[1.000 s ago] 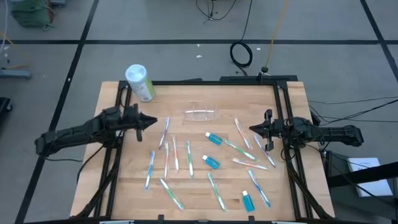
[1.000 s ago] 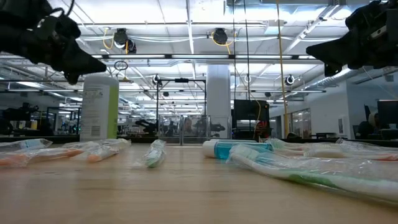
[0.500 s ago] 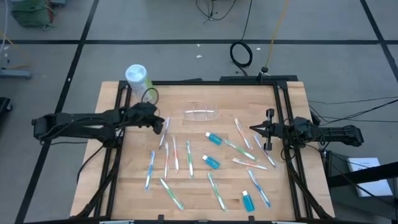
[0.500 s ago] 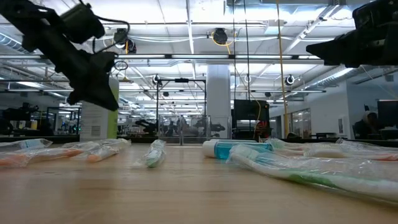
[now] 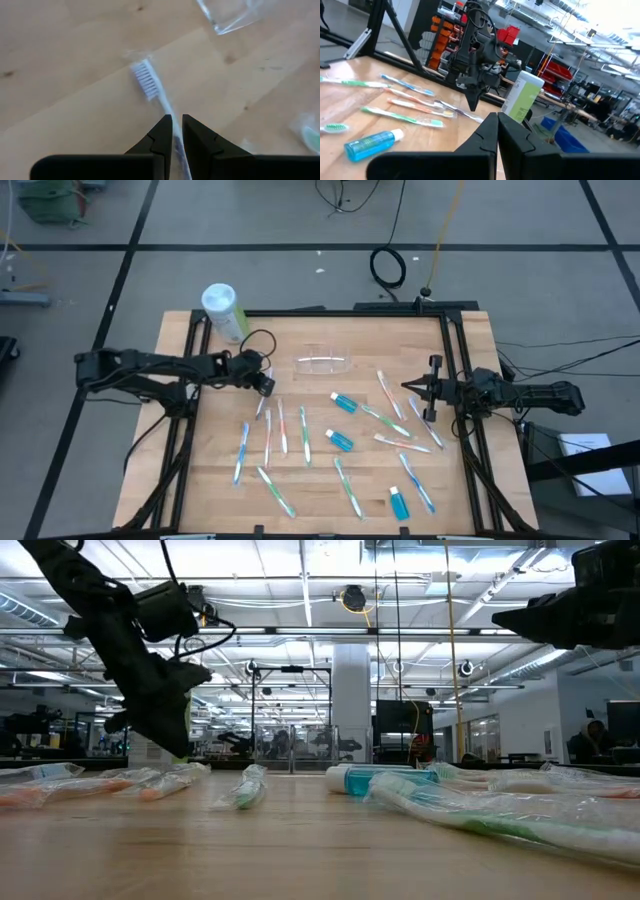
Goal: Pick & Place toothbrushing station
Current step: Put the purple toothbrush to the left of the transparent organizer
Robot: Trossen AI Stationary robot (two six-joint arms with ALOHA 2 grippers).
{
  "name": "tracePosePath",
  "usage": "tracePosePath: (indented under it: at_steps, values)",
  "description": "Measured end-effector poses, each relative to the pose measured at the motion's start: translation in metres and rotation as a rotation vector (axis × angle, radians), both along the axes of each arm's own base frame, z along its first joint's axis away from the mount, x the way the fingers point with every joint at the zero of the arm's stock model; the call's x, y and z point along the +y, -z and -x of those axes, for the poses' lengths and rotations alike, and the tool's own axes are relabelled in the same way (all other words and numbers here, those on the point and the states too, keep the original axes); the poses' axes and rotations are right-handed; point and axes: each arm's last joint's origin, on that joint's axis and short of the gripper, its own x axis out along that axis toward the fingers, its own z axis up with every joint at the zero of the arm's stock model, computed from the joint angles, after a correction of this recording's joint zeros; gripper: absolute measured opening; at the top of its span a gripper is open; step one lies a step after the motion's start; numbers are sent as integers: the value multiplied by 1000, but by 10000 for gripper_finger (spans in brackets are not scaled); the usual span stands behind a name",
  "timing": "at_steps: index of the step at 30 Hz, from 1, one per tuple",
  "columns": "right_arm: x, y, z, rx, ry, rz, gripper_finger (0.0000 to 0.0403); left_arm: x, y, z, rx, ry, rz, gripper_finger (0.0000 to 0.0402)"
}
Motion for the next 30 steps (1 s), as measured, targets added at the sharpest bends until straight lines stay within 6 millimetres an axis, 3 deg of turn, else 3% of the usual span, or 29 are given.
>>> tracePosePath:
  at_steps: [9, 26, 30]
  values:
    - [0, -4, 1, -41, 8, 58, 0, -2, 13, -9, 26, 8, 2, 47]
    - [0, -3, 0, -28, -3, -22, 0, 0, 4, -21, -96, 149, -93, 47]
    - [0, -1, 0, -12, -4, -33, 0, -1, 4, -21, -84, 249, -123, 47]
